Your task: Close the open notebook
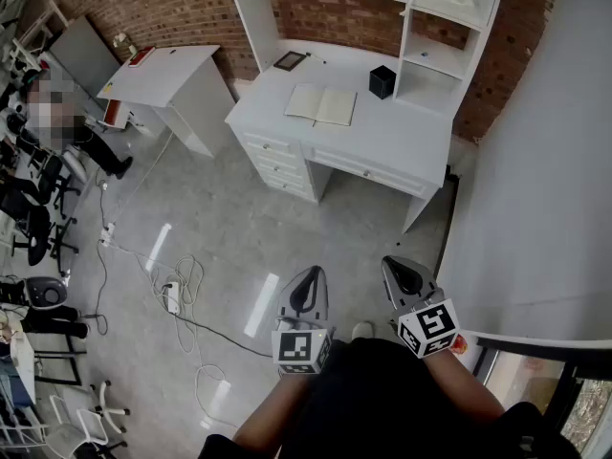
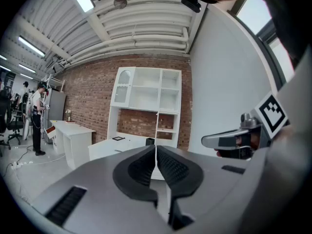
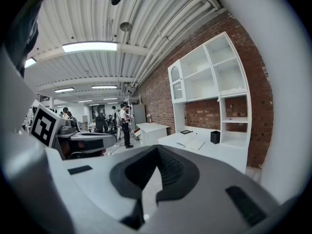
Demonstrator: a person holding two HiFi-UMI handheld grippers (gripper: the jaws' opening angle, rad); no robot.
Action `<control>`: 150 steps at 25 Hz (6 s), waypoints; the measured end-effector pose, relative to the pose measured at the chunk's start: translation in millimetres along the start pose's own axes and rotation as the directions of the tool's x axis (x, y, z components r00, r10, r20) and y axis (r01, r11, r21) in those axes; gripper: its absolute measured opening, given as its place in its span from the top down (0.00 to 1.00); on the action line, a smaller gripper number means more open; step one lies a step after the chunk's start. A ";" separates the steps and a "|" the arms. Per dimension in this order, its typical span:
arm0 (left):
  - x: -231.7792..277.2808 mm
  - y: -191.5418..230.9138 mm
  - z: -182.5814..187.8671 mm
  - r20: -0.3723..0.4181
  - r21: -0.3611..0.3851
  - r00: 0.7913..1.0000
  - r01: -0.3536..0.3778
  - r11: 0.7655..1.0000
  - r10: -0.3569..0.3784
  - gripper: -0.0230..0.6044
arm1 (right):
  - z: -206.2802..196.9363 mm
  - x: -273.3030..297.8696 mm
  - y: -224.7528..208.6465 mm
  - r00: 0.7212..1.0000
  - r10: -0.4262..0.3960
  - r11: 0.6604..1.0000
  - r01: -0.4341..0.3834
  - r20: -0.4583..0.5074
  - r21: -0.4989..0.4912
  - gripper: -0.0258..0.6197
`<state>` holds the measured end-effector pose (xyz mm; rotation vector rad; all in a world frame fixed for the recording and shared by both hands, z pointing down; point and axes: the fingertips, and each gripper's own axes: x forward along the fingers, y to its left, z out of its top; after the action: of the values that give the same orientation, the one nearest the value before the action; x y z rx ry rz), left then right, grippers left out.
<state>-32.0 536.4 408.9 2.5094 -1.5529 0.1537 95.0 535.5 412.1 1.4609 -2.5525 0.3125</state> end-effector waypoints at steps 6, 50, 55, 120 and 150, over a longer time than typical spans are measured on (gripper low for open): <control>-8.1 1.1 -6.8 -0.009 -0.030 1.000 -0.022 0.999 0.021 0.94 | -7.2 -7.7 -1.3 1.000 -0.016 1.000 0.016 -0.007 0.013 0.96; -0.2 55.9 -16.0 -0.047 -0.044 0.974 -0.224 0.974 0.222 0.58 | -21.3 42.5 -22.7 1.000 0.003 0.997 -0.001 -0.031 0.074 0.54; 27.3 93.5 -10.3 -0.044 -0.044 0.980 -0.196 0.980 0.194 0.58 | -15.8 84.4 -19.3 0.999 -0.014 0.997 0.017 -0.044 0.069 0.54; 419.9 433.4 40.1 -0.190 -0.153 0.975 0.089 0.984 -0.118 0.58 | 61.9 552.6 -137.1 0.943 -0.217 0.966 0.245 -0.253 0.083 0.55; 660.0 392.6 -114.1 -0.537 -0.378 0.822 -0.034 0.925 -0.190 0.58 | 21.8 665.0 -348.3 0.926 -0.093 0.990 0.126 -0.367 0.066 0.55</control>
<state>-87.0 -187.9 683.1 1.9694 -1.1023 0.4935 63.0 -191.8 596.4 1.4139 -2.1791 0.6229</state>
